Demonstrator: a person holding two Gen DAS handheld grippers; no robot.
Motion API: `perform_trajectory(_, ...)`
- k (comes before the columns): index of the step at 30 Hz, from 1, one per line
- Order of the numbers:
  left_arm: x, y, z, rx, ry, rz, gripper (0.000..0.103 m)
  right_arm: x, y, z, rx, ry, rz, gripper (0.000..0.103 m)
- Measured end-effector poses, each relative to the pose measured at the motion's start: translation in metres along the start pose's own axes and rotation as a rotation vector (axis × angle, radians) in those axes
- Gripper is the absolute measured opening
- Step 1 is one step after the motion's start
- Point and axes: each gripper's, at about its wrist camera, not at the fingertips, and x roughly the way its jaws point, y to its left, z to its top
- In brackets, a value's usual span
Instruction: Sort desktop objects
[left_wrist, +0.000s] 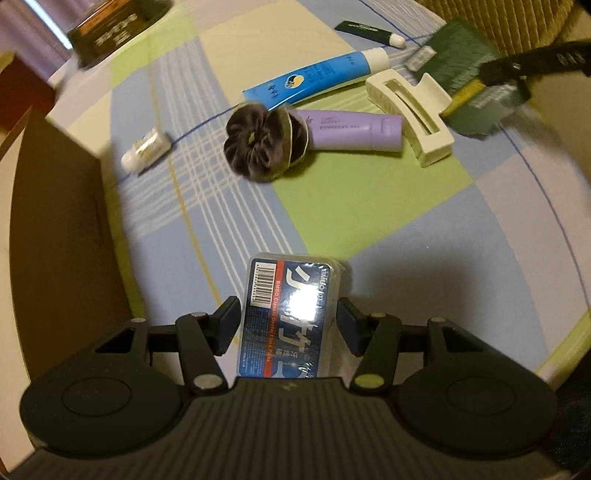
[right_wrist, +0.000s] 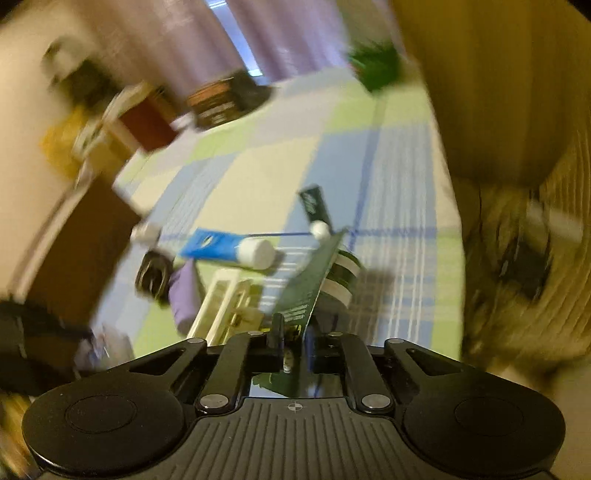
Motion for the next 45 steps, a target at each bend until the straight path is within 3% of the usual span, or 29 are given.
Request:
perform_trajectory(4, -0.004, -0.001, -0.014, -0.070, -0.006, -0.021, 0.052, -0.021, 0.054, -0.015, -0.434, 0.022, -0.181, 0.000)
perform_trajectory(9, -0.008, -0.003, -0.030, -0.136, -0.013, -0.047, 0.052, -0.028, 0.100, -0.056, -0.751, 0.132, -0.217, 0.002)
perform_trajectory(11, -0.008, -0.004, -0.035, -0.148, -0.021, -0.044, 0.052, -0.027, 0.106, -0.072, -0.746, 0.178, -0.160, 0.013)
perform_trajectory(14, -0.010, -0.005, -0.043, -0.174, -0.032, -0.051, 0.052, -0.032, 0.103, -0.083, -0.661, 0.167, -0.101, 0.074)
perform_trajectory(15, -0.011, -0.004, -0.045, -0.183, -0.037, -0.055, 0.052, -0.036, 0.102, -0.085, -0.627, 0.152, -0.089, 0.076)
perform_trajectory(21, -0.008, 0.000, -0.050, -0.209, -0.063, -0.065, 0.054, -0.036, 0.074, -0.070, -0.391, 0.109, -0.042, 0.075)
perform_trajectory(23, -0.003, -0.001, -0.050, -0.197, -0.059, -0.061, 0.054, -0.026, 0.071, -0.067, -0.382, 0.121, -0.033, 0.072)
perform_trajectory(24, 0.000, -0.002, -0.050, -0.193, -0.057, -0.059, 0.055, -0.021, 0.070, -0.067, -0.386, 0.132, -0.031, 0.059)
perform_trajectory(25, 0.001, -0.002, -0.050, -0.195, -0.056, -0.059, 0.054, -0.015, 0.071, -0.066, -0.394, 0.145, -0.030, 0.054)
perform_trajectory(32, 0.000, -0.007, -0.061, -0.177, -0.074, -0.042, 0.053, 0.007, 0.071, -0.072, -0.427, 0.177, -0.039, 0.053)
perform_trajectory(33, -0.001, -0.008, -0.063, -0.177, -0.074, -0.043, 0.053, 0.009, 0.071, -0.073, -0.434, 0.182, -0.048, 0.042)
perform_trajectory(35, -0.002, -0.009, -0.067, -0.179, -0.076, -0.045, 0.053, 0.015, 0.069, -0.074, -0.435, 0.190, -0.053, 0.035)
perform_trajectory(45, -0.031, -0.010, -0.076, -0.179, -0.140, -0.055, 0.053, 0.009, 0.085, -0.076, -0.462, 0.207, -0.074, 0.032)
